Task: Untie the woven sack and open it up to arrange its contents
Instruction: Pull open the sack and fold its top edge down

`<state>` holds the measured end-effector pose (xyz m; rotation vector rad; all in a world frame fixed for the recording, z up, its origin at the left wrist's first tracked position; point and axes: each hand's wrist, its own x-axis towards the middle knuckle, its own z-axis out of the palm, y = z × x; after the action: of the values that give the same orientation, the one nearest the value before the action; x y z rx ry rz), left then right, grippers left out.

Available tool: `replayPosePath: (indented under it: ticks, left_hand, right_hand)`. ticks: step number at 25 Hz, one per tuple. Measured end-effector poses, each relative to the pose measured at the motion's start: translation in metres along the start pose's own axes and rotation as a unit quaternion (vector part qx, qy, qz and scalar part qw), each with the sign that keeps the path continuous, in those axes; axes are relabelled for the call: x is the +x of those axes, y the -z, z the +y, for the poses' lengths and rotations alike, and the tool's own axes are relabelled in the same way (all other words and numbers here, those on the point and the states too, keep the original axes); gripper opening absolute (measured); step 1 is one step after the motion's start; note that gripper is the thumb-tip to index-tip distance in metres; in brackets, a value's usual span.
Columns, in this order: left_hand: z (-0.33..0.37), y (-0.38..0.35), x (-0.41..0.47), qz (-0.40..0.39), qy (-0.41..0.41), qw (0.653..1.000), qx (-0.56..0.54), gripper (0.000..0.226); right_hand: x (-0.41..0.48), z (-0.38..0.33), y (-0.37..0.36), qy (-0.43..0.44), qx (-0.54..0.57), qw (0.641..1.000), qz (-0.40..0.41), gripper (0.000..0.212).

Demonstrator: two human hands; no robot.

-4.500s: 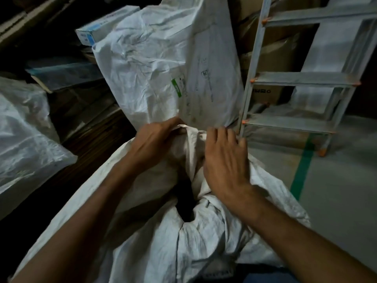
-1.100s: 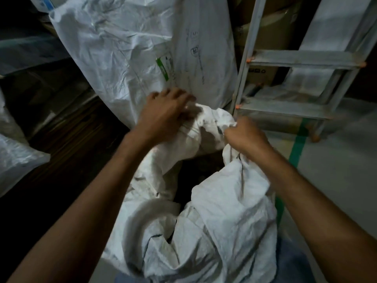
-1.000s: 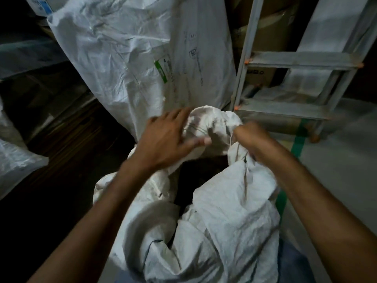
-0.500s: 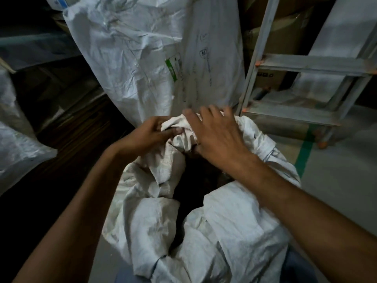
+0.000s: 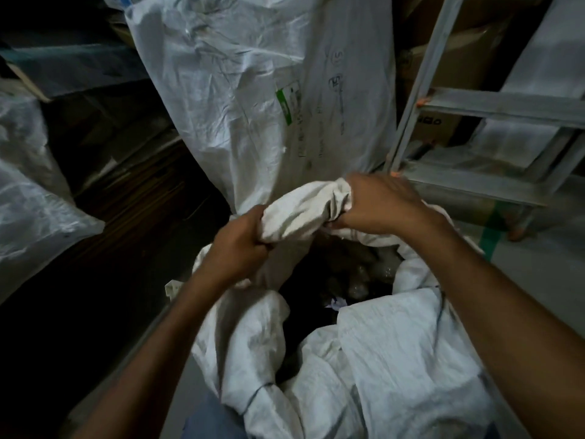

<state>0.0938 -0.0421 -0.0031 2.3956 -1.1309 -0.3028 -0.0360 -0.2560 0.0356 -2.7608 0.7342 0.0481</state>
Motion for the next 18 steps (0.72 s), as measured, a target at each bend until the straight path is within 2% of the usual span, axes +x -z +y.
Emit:
replayPosePath:
  ticks: [2,4,5,7,9,10,11,13,16,17,18]
  left_hand:
    - [-0.003,0.023,0.015,-0.049,0.007,0.993,-0.104,0.034]
    - [-0.009,0.045,0.023,-0.144,0.024,0.966,-0.213,0.036]
    - [-0.014,0.053,0.026,-0.177,0.028,0.954,-0.238,0.043]
    - [-0.023,0.062,0.029,-0.193,0.046,0.947,-0.253,0.061]
    - [-0.016,0.055,0.017,-0.125,0.046,0.968,-0.212,0.082]
    - [-0.009,0.044,0.007,-0.074,0.017,0.988,-0.135,0.094]
    - [0.003,0.031,-0.006,-0.039,-0.012,0.999,-0.033,0.110]
    - [0.024,0.003,-0.034,-0.027,-0.015,0.994,0.101,0.127]
    - [0.014,-0.010,-0.039,-0.011,0.108,0.989,0.103,0.107]
    - [0.004,-0.005,-0.030,-0.015,0.129,0.988,0.087,0.094]
    - [-0.006,0.002,-0.022,-0.020,0.127,0.989,0.076,0.078]
  right_hand:
    - [-0.008,-0.009,0.000,0.140,-0.097,0.976,0.132,0.104]
    - [-0.013,-0.033,-0.009,0.253,-0.178,0.937,0.163,0.116]
    - [-0.012,-0.044,-0.017,0.265,-0.204,0.927,0.169,0.111]
    - [-0.007,-0.059,-0.025,0.252,-0.188,0.932,0.183,0.074]
    - [0.005,-0.061,-0.021,0.203,-0.119,0.963,0.135,0.036]
    - [0.014,-0.057,-0.018,0.159,-0.054,0.983,0.078,0.028]
    - [0.021,-0.055,-0.015,0.113,0.009,0.994,0.011,0.030]
    - [0.036,-0.051,-0.011,0.071,0.078,0.990,-0.095,0.031]
    - [0.048,-0.034,-0.009,0.030,0.162,0.969,-0.184,0.019]
    - [0.046,-0.028,-0.007,0.015,0.168,0.969,-0.179,0.025]
    - [0.043,-0.024,-0.005,0.011,0.142,0.980,-0.140,0.036]
